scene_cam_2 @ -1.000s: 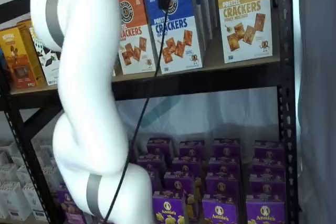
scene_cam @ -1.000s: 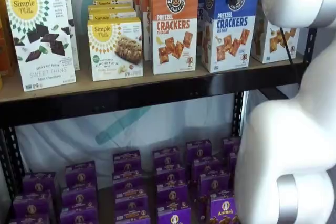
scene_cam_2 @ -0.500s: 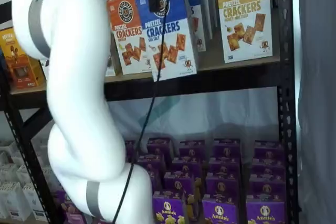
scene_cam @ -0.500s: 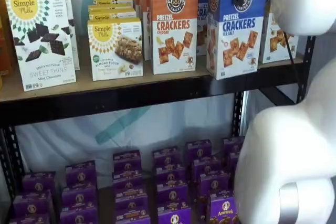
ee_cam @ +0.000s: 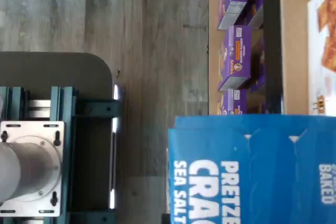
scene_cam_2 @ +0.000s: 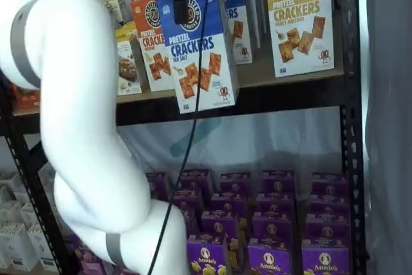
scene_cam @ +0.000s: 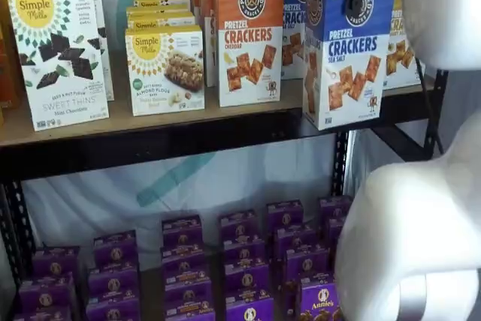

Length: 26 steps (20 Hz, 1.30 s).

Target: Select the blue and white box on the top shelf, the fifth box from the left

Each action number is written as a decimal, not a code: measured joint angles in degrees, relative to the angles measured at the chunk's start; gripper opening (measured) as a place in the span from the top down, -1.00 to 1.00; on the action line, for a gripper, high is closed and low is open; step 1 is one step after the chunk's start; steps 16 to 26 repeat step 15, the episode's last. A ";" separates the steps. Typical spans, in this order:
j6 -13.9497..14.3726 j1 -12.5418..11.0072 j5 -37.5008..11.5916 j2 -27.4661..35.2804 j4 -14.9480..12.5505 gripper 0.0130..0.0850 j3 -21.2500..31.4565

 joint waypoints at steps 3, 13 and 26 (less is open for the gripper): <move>-0.39 -0.27 -0.17 -2.13 -0.17 -0.22 2.41; -1.68 -1.18 -0.90 -6.77 -0.74 -0.22 8.49; -1.91 -1.38 -0.94 -7.17 -0.71 -0.22 9.14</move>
